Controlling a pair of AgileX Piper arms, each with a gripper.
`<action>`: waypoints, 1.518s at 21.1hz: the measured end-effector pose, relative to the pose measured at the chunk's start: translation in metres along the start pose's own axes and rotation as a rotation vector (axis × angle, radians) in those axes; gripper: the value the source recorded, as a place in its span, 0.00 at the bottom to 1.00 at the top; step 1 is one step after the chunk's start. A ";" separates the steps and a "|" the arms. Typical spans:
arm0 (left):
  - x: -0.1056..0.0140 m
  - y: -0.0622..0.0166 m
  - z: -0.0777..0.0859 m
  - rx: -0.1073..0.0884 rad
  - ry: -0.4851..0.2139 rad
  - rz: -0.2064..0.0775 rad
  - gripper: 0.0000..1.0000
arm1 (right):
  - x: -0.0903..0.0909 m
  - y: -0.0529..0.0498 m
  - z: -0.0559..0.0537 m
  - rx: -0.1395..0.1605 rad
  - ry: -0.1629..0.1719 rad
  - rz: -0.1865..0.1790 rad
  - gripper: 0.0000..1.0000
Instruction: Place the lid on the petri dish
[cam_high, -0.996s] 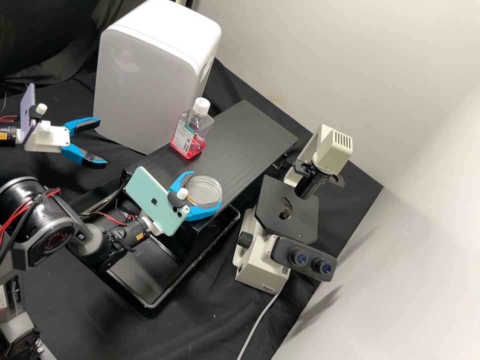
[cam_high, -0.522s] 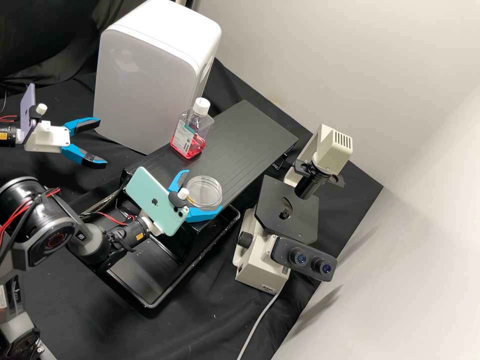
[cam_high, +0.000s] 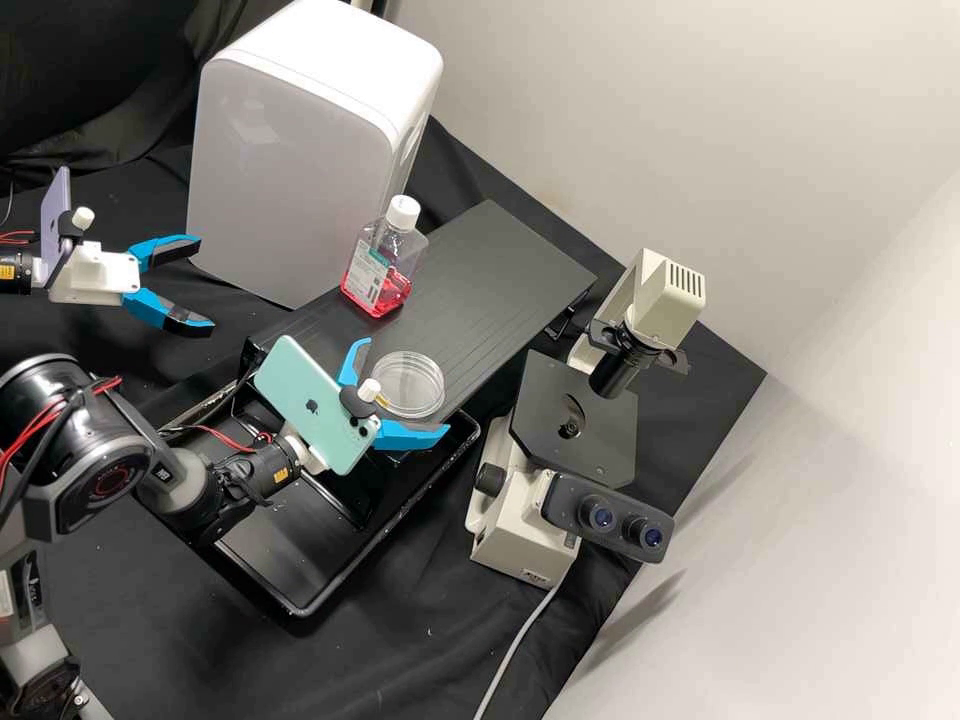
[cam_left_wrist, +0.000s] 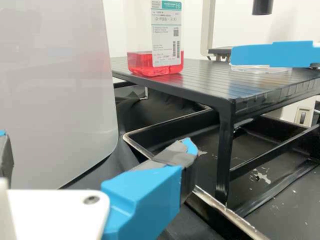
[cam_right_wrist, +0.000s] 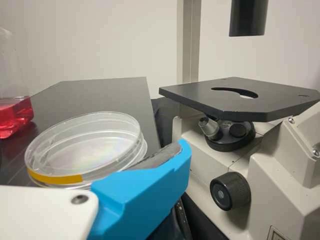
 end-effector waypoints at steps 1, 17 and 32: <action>0.000 0.0000 0.000 0.000 0.000 0.000 1.00 | 0.000 0.000 0.000 0.000 0.000 0.000 1.00; 0.000 0.0000 0.000 0.000 0.000 0.000 1.00 | 0.006 0.000 0.009 -0.010 -0.021 -0.001 0.00; -0.002 -0.0022 0.002 0.001 -0.007 -0.010 1.00 | 0.009 -0.003 0.009 -0.009 -0.017 -0.003 0.00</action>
